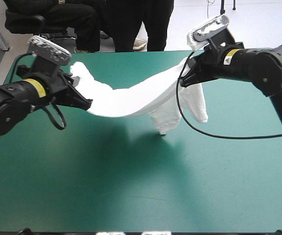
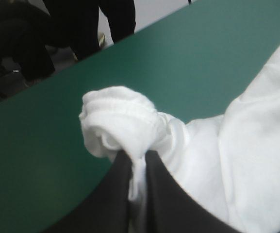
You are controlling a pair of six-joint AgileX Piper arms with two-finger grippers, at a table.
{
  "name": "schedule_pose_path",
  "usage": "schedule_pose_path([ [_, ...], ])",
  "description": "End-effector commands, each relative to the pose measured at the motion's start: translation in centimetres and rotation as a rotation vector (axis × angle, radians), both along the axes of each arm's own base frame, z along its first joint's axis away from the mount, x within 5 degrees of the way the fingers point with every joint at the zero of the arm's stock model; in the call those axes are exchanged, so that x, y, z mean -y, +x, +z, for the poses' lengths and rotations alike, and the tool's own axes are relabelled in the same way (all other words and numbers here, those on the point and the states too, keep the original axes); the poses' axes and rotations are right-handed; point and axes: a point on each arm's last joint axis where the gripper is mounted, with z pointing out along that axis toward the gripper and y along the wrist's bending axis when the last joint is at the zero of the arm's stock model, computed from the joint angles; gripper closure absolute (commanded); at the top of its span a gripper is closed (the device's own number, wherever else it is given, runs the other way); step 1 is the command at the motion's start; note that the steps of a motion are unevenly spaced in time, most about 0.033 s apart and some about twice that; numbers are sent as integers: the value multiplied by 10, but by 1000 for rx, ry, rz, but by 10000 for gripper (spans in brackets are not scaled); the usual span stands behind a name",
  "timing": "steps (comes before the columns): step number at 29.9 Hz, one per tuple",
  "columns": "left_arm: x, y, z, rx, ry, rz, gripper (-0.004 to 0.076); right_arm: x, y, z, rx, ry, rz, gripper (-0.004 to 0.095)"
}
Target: Fold the cloth
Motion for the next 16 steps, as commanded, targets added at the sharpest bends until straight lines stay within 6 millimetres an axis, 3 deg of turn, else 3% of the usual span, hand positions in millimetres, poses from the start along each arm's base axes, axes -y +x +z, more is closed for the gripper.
schedule_pose_path([
  [1,-19,-25,45,164,-89,9,741,16,-36,48,186,96,-5,925],
  [5,-34,-49,74,235,-156,6,741,26,-66,72,267,161,16,925],
  [8,-42,-65,84,250,-195,-8,741,34,-90,85,310,202,34,925],
  [16,-52,-101,79,139,-252,-110,741,47,-138,82,183,195,95,925],
])
